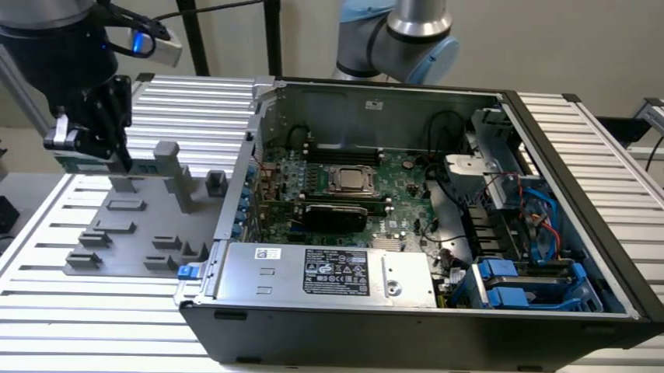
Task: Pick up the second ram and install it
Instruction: 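Pick up the second ram and move it above second insertion slot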
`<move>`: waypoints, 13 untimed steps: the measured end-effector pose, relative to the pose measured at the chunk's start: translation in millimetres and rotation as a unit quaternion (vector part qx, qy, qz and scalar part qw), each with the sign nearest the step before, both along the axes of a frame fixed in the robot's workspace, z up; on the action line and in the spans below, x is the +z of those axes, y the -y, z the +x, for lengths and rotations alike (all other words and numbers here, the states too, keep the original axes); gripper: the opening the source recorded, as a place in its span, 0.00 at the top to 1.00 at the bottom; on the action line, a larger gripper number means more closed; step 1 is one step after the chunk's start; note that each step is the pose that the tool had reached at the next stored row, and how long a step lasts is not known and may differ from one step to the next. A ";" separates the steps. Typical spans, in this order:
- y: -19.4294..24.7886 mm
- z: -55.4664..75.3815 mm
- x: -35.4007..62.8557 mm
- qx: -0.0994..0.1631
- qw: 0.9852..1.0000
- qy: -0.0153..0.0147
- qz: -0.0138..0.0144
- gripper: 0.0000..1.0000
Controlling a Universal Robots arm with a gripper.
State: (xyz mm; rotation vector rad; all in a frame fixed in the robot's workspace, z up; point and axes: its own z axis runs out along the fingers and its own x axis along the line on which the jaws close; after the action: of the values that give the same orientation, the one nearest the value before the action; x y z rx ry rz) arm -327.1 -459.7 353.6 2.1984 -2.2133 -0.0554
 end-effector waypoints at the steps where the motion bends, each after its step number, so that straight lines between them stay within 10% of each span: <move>1: -0.1 4.6 4.7 0.000 1.000 0.000 0.000 0.87; 13: -0.6 59.0 57.1 0.000 1.000 0.000 0.000 0.87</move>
State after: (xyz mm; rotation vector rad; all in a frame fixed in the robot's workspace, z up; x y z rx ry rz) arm -268.0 -459.0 410.8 2.1985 -2.2134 -0.0554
